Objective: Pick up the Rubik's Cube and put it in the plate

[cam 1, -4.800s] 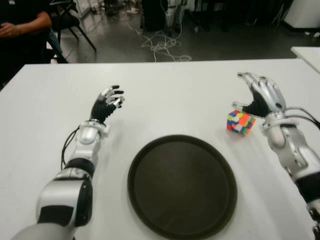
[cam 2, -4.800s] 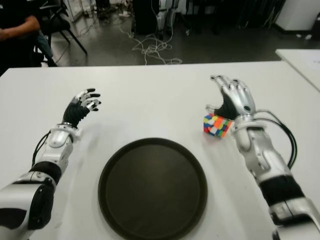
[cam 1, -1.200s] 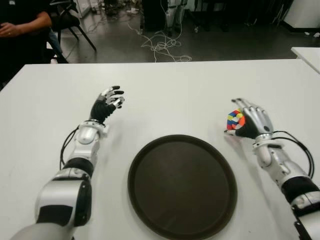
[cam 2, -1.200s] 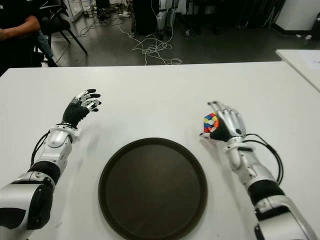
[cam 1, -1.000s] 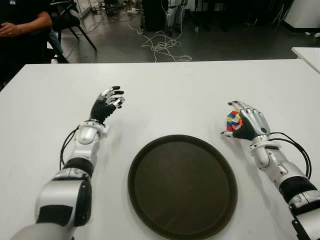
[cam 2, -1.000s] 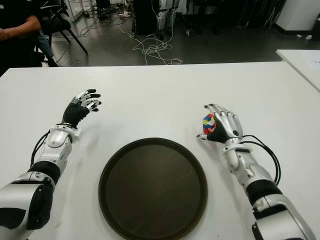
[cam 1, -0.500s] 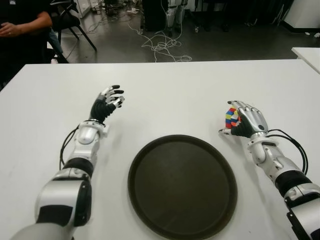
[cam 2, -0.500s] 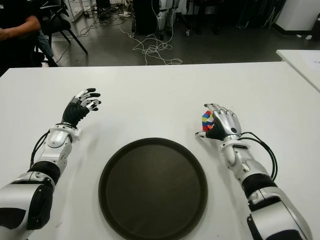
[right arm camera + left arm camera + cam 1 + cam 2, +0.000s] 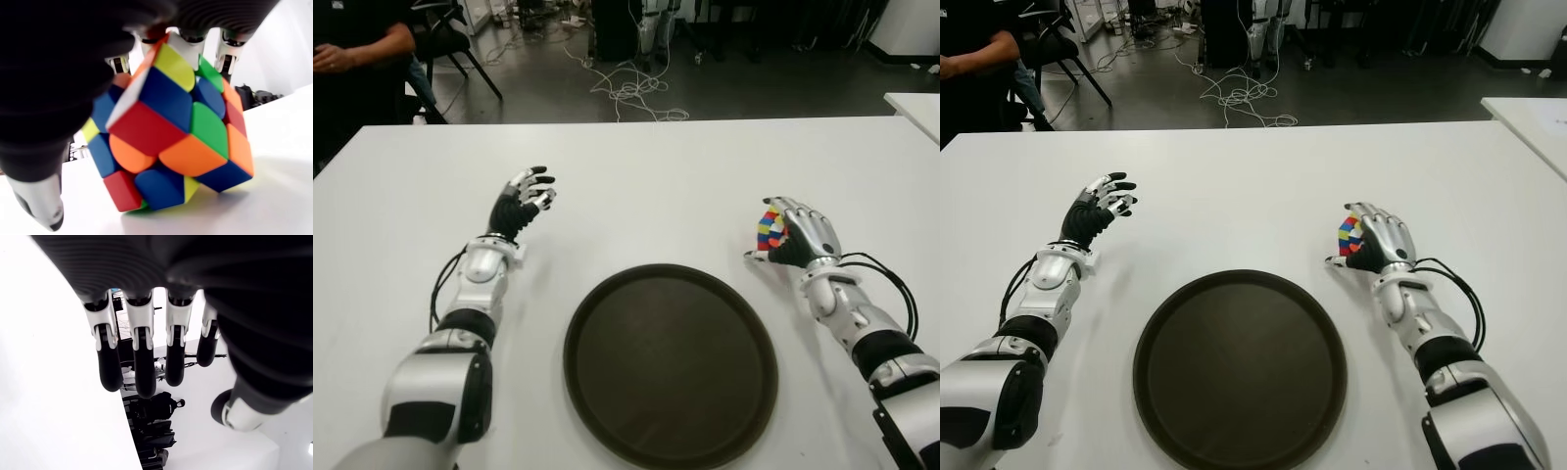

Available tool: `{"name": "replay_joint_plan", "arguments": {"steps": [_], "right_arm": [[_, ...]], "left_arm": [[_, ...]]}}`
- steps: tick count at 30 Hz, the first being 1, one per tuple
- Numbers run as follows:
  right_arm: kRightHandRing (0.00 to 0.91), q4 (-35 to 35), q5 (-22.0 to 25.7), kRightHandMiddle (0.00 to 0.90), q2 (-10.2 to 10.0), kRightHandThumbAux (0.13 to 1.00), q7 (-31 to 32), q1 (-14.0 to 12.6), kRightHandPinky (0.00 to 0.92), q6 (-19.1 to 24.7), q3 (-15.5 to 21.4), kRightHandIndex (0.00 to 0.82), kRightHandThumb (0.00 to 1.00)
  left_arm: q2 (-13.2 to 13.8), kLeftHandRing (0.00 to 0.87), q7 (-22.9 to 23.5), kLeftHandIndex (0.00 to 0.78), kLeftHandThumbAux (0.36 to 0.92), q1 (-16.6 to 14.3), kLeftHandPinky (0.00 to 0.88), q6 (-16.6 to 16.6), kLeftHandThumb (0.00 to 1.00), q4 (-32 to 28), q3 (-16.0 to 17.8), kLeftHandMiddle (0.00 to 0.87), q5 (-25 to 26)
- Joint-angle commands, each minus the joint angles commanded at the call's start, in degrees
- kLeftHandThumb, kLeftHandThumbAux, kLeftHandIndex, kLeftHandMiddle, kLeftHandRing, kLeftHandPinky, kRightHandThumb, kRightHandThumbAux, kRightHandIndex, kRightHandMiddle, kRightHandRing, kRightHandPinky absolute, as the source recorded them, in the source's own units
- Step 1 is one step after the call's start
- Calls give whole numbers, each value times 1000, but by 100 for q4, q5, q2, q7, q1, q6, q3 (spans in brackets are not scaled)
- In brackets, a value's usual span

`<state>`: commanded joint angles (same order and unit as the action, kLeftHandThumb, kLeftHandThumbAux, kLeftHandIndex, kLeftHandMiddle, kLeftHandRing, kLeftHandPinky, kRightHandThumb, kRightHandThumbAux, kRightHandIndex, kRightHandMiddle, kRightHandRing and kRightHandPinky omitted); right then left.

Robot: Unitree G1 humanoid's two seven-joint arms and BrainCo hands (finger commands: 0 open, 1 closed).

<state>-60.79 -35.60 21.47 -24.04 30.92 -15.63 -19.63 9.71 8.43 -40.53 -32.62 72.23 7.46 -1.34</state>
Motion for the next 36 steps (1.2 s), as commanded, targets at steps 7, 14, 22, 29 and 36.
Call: {"name": "replay_joint_plan", "arguments": {"steps": [7,14,22,29,36], "right_arm": [[273,18,219,250,21,787,91,-26,287,-242,41,194,0],[394,0,227,349,59,849,118,-3,407,-342,-28,232,0],[470,79,251,435,87,842,93,-38,502,-378,-33,328,340],[564,94,240,535,59,741,-272,-75,577,-423,10,413,677],[620,96,322,609,23,733,-425,-92,610,-450,74,421,698]], "left_arm": [[-3,297,-33,196,693,9,349,-8,201,-5,5,269,-5],[3,295,-37,192,696,10,347,-33,192,-13,-9,267,-23],[11,293,-70,196,705,5,339,-13,192,-8,-36,270,-59],[-9,290,-77,194,698,5,334,-7,195,-7,-25,268,-46],[-19,286,-97,193,698,10,329,-24,190,-7,-36,263,-54]]}}
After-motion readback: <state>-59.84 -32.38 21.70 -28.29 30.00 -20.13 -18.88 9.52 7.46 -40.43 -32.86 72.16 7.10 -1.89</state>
